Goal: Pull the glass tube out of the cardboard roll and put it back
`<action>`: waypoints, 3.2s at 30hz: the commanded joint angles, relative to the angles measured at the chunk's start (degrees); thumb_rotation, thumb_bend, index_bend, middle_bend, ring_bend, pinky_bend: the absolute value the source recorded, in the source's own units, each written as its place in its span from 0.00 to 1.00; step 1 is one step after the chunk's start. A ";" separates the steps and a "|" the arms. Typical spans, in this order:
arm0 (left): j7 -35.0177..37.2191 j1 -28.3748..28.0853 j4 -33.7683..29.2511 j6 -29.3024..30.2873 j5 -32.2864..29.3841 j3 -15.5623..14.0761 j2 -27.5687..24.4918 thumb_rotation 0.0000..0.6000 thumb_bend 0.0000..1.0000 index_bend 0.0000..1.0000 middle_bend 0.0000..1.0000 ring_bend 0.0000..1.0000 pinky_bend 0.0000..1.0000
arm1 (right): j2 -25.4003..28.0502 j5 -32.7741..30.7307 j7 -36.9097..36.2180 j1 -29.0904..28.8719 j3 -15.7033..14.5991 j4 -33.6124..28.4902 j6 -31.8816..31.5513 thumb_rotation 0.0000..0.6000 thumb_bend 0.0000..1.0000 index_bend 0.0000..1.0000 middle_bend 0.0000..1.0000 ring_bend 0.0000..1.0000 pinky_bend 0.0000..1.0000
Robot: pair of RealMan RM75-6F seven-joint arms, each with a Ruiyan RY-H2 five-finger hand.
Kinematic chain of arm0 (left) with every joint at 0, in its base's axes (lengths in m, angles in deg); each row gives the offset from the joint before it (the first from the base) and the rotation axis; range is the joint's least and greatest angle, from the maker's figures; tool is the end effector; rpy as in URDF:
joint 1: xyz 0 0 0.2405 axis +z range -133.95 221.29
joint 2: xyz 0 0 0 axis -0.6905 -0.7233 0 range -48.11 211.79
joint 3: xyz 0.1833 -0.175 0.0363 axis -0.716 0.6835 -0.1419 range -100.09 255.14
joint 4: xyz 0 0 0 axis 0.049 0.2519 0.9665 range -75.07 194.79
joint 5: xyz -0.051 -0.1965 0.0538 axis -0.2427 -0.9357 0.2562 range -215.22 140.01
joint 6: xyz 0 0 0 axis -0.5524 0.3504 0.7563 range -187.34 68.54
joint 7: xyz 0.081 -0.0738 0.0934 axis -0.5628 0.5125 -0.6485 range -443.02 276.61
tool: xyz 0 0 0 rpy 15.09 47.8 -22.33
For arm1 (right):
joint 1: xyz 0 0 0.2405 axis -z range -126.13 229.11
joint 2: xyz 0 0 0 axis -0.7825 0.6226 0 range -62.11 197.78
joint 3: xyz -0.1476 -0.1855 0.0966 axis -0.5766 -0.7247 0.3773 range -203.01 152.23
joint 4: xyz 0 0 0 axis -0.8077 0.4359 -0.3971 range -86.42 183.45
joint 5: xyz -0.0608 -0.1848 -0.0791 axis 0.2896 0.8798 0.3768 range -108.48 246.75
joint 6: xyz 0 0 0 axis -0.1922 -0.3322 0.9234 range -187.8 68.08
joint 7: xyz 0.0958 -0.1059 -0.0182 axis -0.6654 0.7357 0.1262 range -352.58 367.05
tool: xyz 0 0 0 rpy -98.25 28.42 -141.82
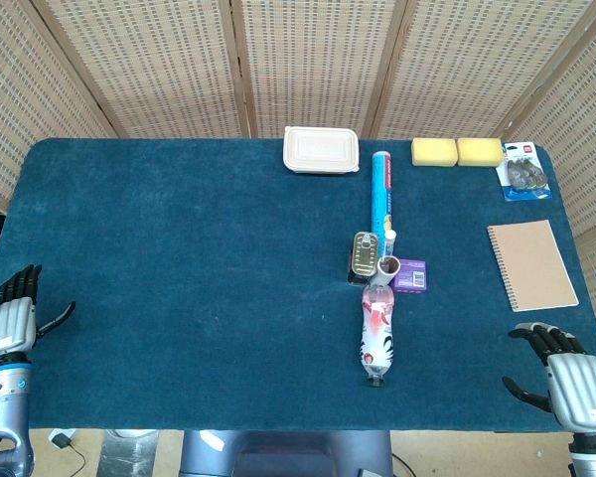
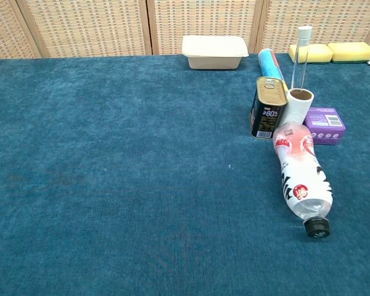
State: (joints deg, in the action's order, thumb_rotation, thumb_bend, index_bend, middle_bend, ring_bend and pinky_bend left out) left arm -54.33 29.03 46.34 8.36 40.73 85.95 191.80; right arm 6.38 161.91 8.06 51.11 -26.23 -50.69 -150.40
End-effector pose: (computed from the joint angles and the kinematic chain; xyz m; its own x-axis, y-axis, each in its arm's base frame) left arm -0.4332 0.2520 0.0480 0.3878 0.0227 0.9215 0.8937 0.2357 -0.3819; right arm -0.2875 -0.1427 0.1618 0.3443 -0.0021 0.9389 -0.9376 -0.0525 0.3437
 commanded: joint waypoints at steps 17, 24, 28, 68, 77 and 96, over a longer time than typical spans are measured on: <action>0.15 0.47 -0.01 0.21 -0.31 0.22 -0.04 0.00 0.00 0.00 0.04 0.00 0.06 | -1.43 0.81 -4.20 -1.27 1.31 1.24 0.71 1.00 0.19 0.32 0.32 0.27 0.28; 0.00 0.87 0.00 0.20 -0.71 0.53 -0.02 0.00 0.00 0.00 0.04 0.00 0.06 | -2.16 0.46 -5.28 -2.41 2.14 2.07 1.79 1.00 0.19 0.32 0.32 0.27 0.29; -0.15 1.17 -0.05 0.29 -1.01 0.79 0.00 0.00 0.00 0.00 0.04 0.00 0.06 | -3.00 -0.04 -6.33 -3.38 2.97 2.67 2.57 1.00 0.19 0.32 0.32 0.28 0.29; 0.93 2.04 0.07 1.29 -1.70 1.57 0.26 0.00 0.00 0.00 0.06 0.00 0.06 | -19.73 -8.40 -18.12 -16.34 13.54 13.01 10.65 0.99 0.14 0.32 0.31 0.27 0.30; 0.93 2.06 0.06 1.28 -1.72 1.61 0.26 0.00 0.00 0.00 0.06 0.00 0.06 | -21.87 -11.83 -15.45 -18.44 15.29 13.89 12.82 0.89 0.12 0.32 0.31 0.28 0.31; 1.10 2.13 0.08 1.17 -1.71 1.60 0.21 0.00 0.00 0.00 0.06 0.00 0.06 | -28.26 -17.37 -12.55 -23.03 18.56 19.34 16.05 0.79 0.12 0.30 0.31 0.28 0.32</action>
State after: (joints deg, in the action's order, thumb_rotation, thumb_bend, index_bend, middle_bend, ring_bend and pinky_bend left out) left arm -53.23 31.16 46.42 9.54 39.02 87.55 192.01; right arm -21.79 144.76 -4.66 28.24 -7.80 -31.46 -134.54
